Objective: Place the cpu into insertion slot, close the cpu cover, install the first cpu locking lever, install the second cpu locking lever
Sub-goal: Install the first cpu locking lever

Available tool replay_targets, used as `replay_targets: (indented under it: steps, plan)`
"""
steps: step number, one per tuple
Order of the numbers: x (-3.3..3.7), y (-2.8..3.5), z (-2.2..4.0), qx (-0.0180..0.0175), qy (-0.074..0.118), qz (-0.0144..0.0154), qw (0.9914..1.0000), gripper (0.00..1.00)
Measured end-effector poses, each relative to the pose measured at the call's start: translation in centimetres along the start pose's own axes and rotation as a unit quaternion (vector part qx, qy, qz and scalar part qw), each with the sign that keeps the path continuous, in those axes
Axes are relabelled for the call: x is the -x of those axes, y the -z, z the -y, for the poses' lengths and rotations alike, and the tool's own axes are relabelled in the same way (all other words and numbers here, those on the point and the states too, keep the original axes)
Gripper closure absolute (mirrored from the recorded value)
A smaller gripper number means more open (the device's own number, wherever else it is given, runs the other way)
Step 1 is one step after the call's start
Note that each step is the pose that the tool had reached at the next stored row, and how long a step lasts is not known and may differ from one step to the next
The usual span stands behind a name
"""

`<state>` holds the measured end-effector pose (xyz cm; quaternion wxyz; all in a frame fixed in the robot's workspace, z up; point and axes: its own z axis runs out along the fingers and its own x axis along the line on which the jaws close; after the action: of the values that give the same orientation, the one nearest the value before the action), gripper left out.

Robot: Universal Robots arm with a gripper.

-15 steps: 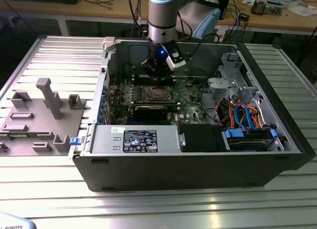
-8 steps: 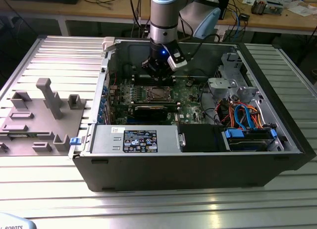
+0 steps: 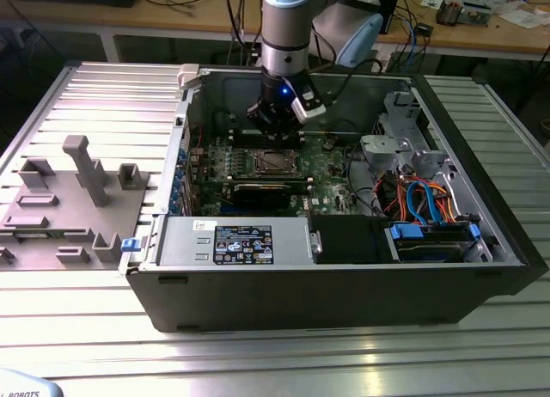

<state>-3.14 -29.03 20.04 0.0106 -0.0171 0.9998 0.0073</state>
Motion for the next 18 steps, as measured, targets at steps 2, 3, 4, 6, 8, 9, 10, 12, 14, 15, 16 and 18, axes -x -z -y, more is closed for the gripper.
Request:
replay_targets:
  steps: [2,3,4,6,8,9,10,12,14,15,16,18]
  plan:
    - [0.01,0.60,-0.02,0.0006,0.000,0.0010,1.00000,0.89]
    - [-0.01,1.09,-0.02,0.0005,0.000,0.0016,1.00000,0.89]
    - [-0.08,1.46,-0.02,0.0011,0.000,0.0032,0.99999,0.89]
    - [-0.41,1.51,0.03,0.0079,0.000,0.0050,0.99996,0.89]
    - [-0.83,1.52,0.10,0.0184,0.000,0.0058,0.99981,0.89]
    - [-1.06,1.52,0.13,0.0222,0.000,0.0062,0.99973,0.89]
    - [-1.26,1.52,0.18,0.0253,0.000,0.0066,0.99966,0.89]
    - [-1.65,1.53,0.27,0.0263,0.000,0.0084,0.99962,0.89]
    - [-2.07,1.63,0.26,0.0260,0.000,0.0125,0.99958,0.89]
    - [-2.51,2.04,0.24,0.0258,0.000,0.0179,0.99951,0.89]
    - [-2.54,2.47,0.23,0.0255,0.000,0.0190,0.99949,0.89]
    - [-2.52,3.19,0.22,0.0253,0.000,0.0191,0.99950,0.89]
